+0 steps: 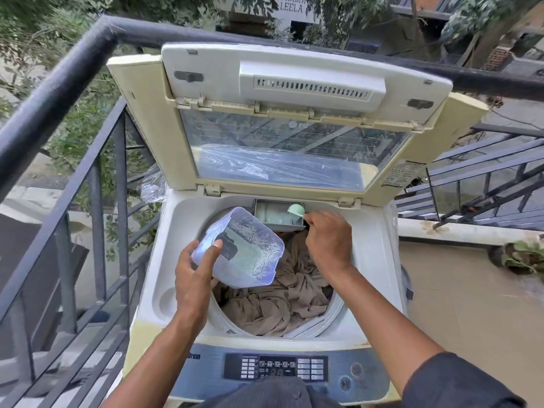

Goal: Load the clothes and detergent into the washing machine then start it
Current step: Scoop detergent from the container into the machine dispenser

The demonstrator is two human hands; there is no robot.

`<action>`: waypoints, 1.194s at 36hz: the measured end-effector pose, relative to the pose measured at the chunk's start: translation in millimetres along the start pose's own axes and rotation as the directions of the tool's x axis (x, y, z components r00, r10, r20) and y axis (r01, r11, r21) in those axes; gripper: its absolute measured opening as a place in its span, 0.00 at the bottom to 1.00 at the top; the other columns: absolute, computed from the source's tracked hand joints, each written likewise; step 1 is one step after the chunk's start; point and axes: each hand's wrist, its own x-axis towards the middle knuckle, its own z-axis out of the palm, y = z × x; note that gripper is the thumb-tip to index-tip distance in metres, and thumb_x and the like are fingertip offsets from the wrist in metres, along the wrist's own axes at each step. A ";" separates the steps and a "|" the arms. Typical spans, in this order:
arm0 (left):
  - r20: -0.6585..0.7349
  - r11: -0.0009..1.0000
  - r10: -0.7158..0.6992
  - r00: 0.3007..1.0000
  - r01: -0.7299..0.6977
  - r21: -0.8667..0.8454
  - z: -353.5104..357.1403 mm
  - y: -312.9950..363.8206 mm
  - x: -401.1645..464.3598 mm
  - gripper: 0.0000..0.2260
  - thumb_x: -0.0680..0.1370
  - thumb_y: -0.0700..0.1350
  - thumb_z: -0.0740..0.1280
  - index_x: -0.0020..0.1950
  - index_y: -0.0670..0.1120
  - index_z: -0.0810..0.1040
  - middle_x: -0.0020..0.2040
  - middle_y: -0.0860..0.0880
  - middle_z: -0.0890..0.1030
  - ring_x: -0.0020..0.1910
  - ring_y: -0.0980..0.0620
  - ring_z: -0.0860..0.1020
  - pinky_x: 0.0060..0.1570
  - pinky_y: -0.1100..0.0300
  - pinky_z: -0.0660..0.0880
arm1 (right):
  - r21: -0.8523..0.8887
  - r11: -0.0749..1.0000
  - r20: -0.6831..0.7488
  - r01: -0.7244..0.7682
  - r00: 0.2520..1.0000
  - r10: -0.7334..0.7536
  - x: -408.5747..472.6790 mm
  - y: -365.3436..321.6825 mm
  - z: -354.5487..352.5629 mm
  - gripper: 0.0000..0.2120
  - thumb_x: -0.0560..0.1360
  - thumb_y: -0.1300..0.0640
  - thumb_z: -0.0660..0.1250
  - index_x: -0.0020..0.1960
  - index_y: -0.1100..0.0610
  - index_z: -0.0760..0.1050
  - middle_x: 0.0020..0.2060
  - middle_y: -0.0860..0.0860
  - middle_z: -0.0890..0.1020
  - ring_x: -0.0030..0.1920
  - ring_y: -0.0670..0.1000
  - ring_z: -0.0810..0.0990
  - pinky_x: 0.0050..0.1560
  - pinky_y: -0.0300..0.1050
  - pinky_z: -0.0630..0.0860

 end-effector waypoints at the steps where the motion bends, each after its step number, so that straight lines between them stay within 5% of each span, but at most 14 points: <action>1: 0.000 1.000 0.000 1.000 0.000 -0.001 -0.5 -0.3 0.4 0.46 0.61 0.70 0.75 0.76 0.53 0.72 0.60 0.59 0.77 0.56 0.62 0.79 0.58 0.44 0.82 | -0.023 0.999 0.010 0.027 1.000 -0.027 -0.3 0.6 -0.7 0.11 0.68 0.76 0.69 0.40 0.62 0.84 0.31 0.55 0.82 0.32 0.60 0.79 0.30 0.47 0.75; 8: 0.012 1.000 -0.015 1.000 0.015 0.008 -6.1 -3.4 3.3 0.43 0.62 0.70 0.76 0.74 0.55 0.74 0.65 0.51 0.81 0.60 0.56 0.81 0.61 0.41 0.81 | 0.011 0.996 -0.053 0.094 0.994 -0.093 -1.5 -4.5 -15.9 0.08 0.71 0.74 0.71 0.44 0.63 0.85 0.34 0.56 0.84 0.36 0.61 0.81 0.34 0.50 0.78; 12: 0.005 0.997 0.036 0.999 -0.037 0.068 -11.5 -3.6 3.2 0.42 0.64 0.70 0.74 0.76 0.56 0.73 0.69 0.50 0.79 0.67 0.48 0.79 0.67 0.38 0.78 | 0.172 0.950 -0.108 0.261 0.964 -0.245 -16.3 -26.2 -30.6 0.07 0.73 0.69 0.73 0.48 0.60 0.86 0.38 0.53 0.86 0.38 0.52 0.82 0.38 0.43 0.78; 18: 0.038 0.983 0.123 0.992 -0.127 0.136 -18.8 0.1 -3.3 0.39 0.65 0.70 0.74 0.74 0.60 0.74 0.70 0.52 0.80 0.65 0.47 0.82 0.67 0.40 0.78 | 0.211 0.933 0.200 0.291 0.922 -0.332 -49.3 -50.6 -20.2 0.07 0.71 0.69 0.72 0.46 0.60 0.84 0.36 0.53 0.84 0.36 0.55 0.82 0.35 0.50 0.80; 23: 0.096 0.956 0.195 0.976 -0.211 0.204 -24.7 6.1 -10.0 0.38 0.62 0.77 0.74 0.69 0.67 0.76 0.54 0.67 0.85 0.56 0.54 0.86 0.62 0.39 0.80 | 0.082 0.946 0.348 0.313 0.881 -0.321 -59.6 -61.5 -9.2 0.11 0.64 0.74 0.69 0.42 0.61 0.80 0.33 0.56 0.79 0.34 0.59 0.78 0.28 0.46 0.73; 30: 0.153 0.914 0.283 0.947 -0.314 0.256 -26.1 14.0 -18.5 0.42 0.59 0.82 0.71 0.71 0.70 0.74 0.65 0.57 0.83 0.60 0.51 0.85 0.64 0.43 0.80 | 0.049 0.943 0.475 0.328 0.824 -0.311 -64.8 -76.4 -4.2 0.09 0.68 0.71 0.64 0.44 0.62 0.76 0.40 0.59 0.80 0.44 0.62 0.78 0.40 0.58 0.77; 35: 0.139 0.902 0.310 0.941 -0.337 0.269 -21.7 16.1 -23.4 0.43 0.59 0.82 0.71 0.71 0.70 0.73 0.67 0.59 0.82 0.62 0.51 0.83 0.65 0.43 0.80 | 0.119 0.957 0.453 0.266 0.843 -0.290 -70.6 -85.7 -1.5 0.08 0.67 0.71 0.64 0.42 0.63 0.79 0.37 0.59 0.82 0.38 0.63 0.80 0.35 0.52 0.74; 38: 0.139 0.905 0.324 0.936 -0.349 0.244 -18.3 17.0 -25.2 0.43 0.60 0.79 0.74 0.72 0.67 0.74 0.68 0.57 0.82 0.62 0.48 0.83 0.64 0.40 0.80 | 0.149 0.969 0.430 0.195 0.870 -0.241 -73.7 -86.9 1.0 0.08 0.72 0.67 0.64 0.44 0.61 0.81 0.39 0.56 0.85 0.40 0.59 0.83 0.40 0.54 0.79; 43: 0.126 0.901 0.330 0.935 -0.352 0.251 -17.2 14.7 -22.4 0.43 0.60 0.80 0.73 0.73 0.66 0.74 0.68 0.57 0.81 0.61 0.47 0.84 0.63 0.40 0.80 | 0.298 0.925 0.405 -0.236 0.909 0.101 -76.5 -79.9 3.6 0.10 0.73 0.65 0.68 0.46 0.55 0.87 0.41 0.47 0.88 0.43 0.45 0.85 0.47 0.43 0.81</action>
